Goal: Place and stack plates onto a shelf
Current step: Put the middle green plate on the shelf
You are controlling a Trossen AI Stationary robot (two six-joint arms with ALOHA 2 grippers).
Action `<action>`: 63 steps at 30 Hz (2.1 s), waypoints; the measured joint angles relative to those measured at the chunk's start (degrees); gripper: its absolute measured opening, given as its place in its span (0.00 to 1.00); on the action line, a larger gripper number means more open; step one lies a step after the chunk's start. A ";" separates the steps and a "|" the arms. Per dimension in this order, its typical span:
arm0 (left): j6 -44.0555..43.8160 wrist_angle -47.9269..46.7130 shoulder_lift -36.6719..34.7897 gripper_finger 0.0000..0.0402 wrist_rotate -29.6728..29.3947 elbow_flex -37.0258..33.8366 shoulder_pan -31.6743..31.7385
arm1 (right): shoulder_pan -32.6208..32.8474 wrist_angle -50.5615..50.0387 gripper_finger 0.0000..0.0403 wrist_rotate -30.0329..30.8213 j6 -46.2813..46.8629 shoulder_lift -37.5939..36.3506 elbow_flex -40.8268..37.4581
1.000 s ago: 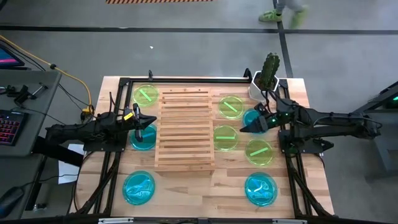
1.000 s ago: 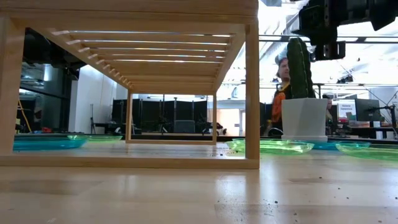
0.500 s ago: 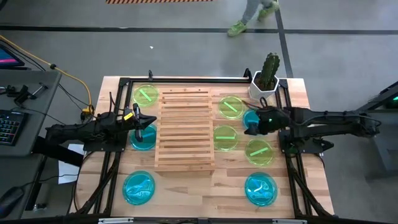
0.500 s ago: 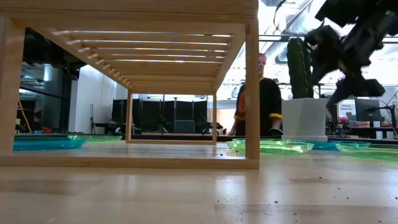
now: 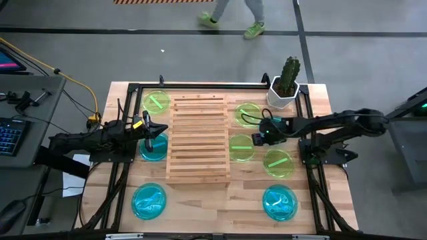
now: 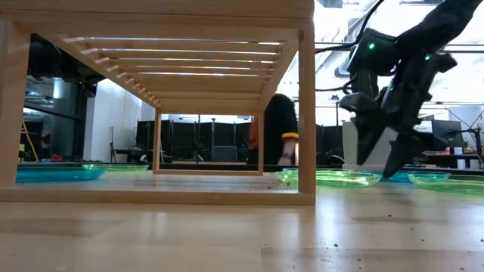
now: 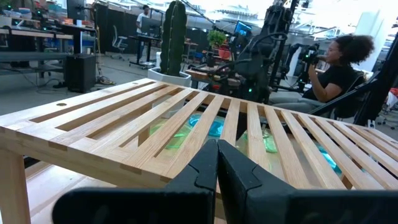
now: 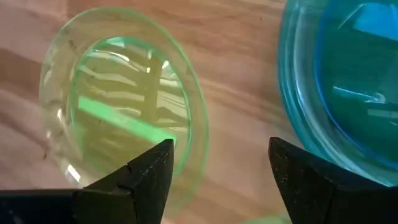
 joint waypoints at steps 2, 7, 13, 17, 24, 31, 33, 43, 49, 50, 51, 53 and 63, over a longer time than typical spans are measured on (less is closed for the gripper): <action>0.00 0.02 0.00 0.00 0.00 0.00 -0.02 | -0.07 3.78 0.61 -0.78 0.03 1.86 0.00; 0.00 0.00 0.00 0.00 0.00 0.00 -0.01 | -0.05 7.72 0.60 -1.24 1.98 5.89 0.15; 0.00 0.01 0.00 0.00 0.00 0.00 0.00 | -0.03 8.93 0.43 0.41 4.01 8.74 0.31; 0.00 -0.01 0.00 0.00 0.00 0.00 -0.02 | 0.02 8.38 0.18 2.03 4.78 10.26 0.33; 0.00 0.01 0.00 0.00 0.00 0.00 -0.02 | -0.73 7.99 0.01 2.59 5.40 10.20 0.10; 0.00 -0.01 0.00 0.00 0.00 0.00 -0.01 | -1.86 3.77 0.00 3.27 3.40 4.40 -0.24; 0.00 0.02 0.00 0.00 0.00 0.00 -0.02 | -2.55 1.84 0.00 3.11 2.50 1.98 -0.23; 0.00 0.02 0.00 0.00 0.00 0.00 -0.02 | -5.42 -2.81 0.00 -0.96 -2.77 -9.85 -0.12; 0.00 0.01 0.00 0.00 0.00 0.00 -0.01 | -7.07 -6.67 0.00 -1.92 -5.29 -14.38 -0.04; 0.00 0.01 0.00 0.00 0.00 0.00 -0.01 | -7.21 -7.47 0.00 -2.33 -5.82 -14.50 -0.04; 0.00 0.02 0.00 0.00 0.00 0.00 0.00 | -7.24 -8.49 0.00 -2.42 -5.89 -14.49 -0.04; 0.00 0.02 0.00 0.00 0.00 0.00 0.00 | -7.26 -9.14 0.00 -2.45 -6.24 -13.81 -0.28; 0.00 0.02 0.00 0.00 0.00 0.00 -0.02 | -5.85 3.83 0.14 -8.55 -0.81 -11.63 -8.16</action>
